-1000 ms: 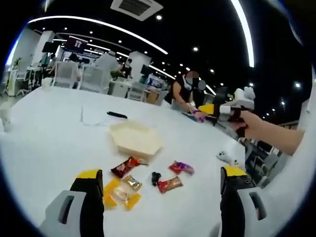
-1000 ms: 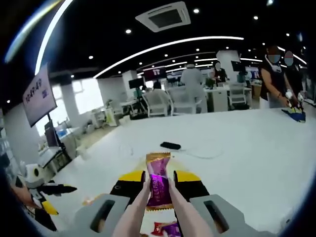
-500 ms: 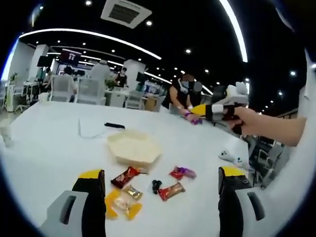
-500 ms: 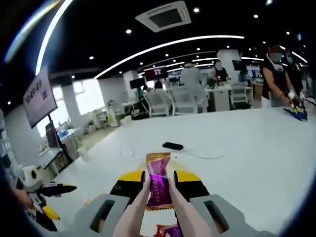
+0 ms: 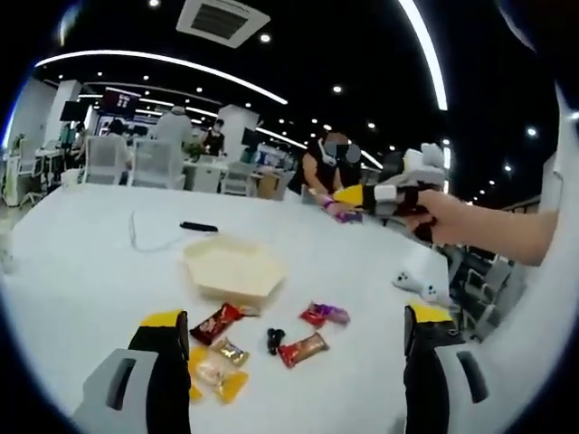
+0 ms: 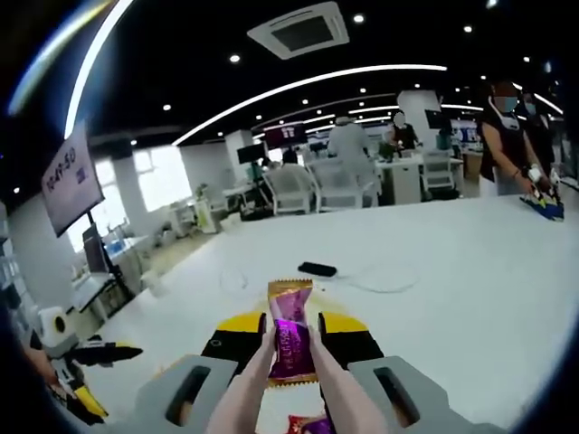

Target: Place the target food into the container with the food tongs after gripping and lifting it, then release it inside without dropping or visibly crushing the food.

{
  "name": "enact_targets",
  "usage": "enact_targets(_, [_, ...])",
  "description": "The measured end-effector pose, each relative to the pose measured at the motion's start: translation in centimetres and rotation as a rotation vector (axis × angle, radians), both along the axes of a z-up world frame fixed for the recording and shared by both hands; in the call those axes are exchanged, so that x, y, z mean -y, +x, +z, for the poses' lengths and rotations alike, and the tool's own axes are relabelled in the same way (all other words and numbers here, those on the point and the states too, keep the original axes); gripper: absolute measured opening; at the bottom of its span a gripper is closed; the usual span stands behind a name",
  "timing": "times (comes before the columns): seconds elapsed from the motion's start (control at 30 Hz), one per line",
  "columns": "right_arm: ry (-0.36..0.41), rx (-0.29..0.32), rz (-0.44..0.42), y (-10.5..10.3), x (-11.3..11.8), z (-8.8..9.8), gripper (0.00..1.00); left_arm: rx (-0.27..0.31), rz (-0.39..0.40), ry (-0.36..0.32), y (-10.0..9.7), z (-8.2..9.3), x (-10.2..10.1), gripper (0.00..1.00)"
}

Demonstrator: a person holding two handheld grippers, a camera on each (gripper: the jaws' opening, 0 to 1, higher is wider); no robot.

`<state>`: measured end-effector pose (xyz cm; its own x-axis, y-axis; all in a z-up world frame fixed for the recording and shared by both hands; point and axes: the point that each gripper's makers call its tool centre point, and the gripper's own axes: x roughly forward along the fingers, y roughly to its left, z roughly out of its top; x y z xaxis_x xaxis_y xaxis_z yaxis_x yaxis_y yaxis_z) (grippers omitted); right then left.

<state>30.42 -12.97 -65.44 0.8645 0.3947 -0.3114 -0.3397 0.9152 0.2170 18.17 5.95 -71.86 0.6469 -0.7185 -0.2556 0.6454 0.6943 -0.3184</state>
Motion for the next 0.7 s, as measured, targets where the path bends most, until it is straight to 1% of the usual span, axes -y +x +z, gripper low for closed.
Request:
enact_targets(0.03, [0.0, -0.001, 0.001, 0.1, -0.1, -0.1, 0.22, -0.007, -0.009, -0.016, -0.1, 0.1, 0.2, 0.99])
enact_targets(0.07, [0.001, -0.003, 0.001, 0.1, -0.2, -0.2, 0.22, -0.009, -0.014, -0.017, -0.2, 0.2, 0.3, 0.99])
enact_targets(0.23, [0.003, -0.004, 0.007, 0.6, -0.5, -0.3, 0.22, -0.012, -0.026, -0.006, -0.2, 0.1, 0.4, 0.99])
enact_targets(0.47, [0.008, -0.005, 0.011, 1.2, -0.8, -0.4, 0.22, -0.02, -0.031, -0.008, 0.0, 0.2, 0.5, 0.99])
enact_targets(0.57, [0.01, -0.007, 0.011, 1.4, -0.9, -0.5, 0.22, -0.039, -0.028, -0.044, 0.0, 0.5, 0.6, 0.99])
enact_targets(0.6, [0.013, -0.006, 0.009, 1.4, -0.9, -0.5, 0.22, -0.05, -0.035, -0.068, -0.1, 0.6, 0.8, 0.99])
enact_targets(0.67, [0.014, -0.008, 0.011, 1.6, -1.1, -0.5, 0.22, -0.057, -0.035, -0.08, -0.2, 0.7, 0.9, 0.99])
enact_targets(0.7, [0.013, -0.008, 0.012, 1.7, -1.2, -0.6, 0.22, -0.055, -0.035, -0.076, -0.2, 0.7, 0.8, 0.99])
